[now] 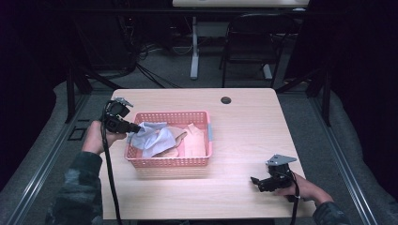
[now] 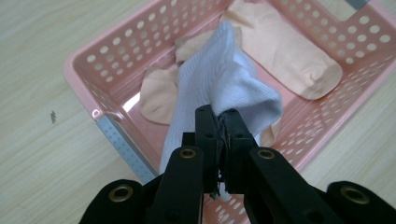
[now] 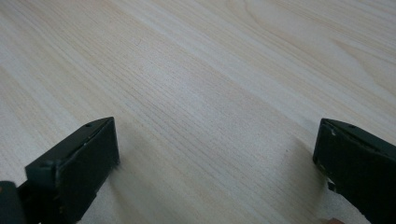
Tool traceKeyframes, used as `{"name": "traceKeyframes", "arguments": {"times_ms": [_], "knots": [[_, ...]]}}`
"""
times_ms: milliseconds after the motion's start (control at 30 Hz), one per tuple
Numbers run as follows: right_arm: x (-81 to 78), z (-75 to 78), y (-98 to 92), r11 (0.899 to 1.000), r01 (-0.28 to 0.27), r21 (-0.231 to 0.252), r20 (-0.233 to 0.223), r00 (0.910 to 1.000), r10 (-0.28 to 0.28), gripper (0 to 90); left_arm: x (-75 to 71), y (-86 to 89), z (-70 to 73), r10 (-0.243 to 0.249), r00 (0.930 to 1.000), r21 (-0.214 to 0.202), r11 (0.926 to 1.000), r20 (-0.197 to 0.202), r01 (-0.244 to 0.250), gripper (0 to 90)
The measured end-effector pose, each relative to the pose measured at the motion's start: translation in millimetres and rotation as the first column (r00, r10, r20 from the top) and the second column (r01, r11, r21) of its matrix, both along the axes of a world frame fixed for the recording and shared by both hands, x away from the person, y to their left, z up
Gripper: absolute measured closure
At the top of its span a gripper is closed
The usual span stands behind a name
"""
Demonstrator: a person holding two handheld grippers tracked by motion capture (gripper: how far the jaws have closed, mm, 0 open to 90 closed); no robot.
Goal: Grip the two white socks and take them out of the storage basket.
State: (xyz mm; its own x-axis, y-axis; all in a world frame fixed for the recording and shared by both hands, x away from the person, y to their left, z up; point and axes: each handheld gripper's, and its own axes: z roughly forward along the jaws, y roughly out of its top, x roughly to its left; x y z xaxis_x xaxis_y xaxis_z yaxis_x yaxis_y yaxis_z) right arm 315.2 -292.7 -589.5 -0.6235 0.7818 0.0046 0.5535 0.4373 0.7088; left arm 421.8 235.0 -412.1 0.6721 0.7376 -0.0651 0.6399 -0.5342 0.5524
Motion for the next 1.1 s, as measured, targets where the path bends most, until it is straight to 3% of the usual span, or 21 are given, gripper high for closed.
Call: {"name": "traceKeyframes", "arguments": {"times_ms": [333, 600, 1100], "knots": [[0.1, 0.4, -0.3, 1.000, -0.002, -0.006, -0.002, 1.0000, 0.002, 0.0, 1.7, -4.8, 32.5, -0.014, 0.9992, 0.019, 0.9997, 0.038, 0.013, 87.0], [0.1, 0.5, -0.4, 1.000, -0.002, -0.010, -0.002, 1.0000, 0.002, 0.0, 1.1, -5.0, 47.3, -0.018, 0.9982, 0.026, 0.9995, 0.056, 0.017, 87.0], [0.1, 0.5, -0.4, 1.000, -0.002, -0.010, -0.002, 1.0000, 0.002, 0.0, -6.7, 18.2, 72.6, 0.033, 0.9947, 0.022, 0.9991, 0.097, -0.036, 87.0]]}}
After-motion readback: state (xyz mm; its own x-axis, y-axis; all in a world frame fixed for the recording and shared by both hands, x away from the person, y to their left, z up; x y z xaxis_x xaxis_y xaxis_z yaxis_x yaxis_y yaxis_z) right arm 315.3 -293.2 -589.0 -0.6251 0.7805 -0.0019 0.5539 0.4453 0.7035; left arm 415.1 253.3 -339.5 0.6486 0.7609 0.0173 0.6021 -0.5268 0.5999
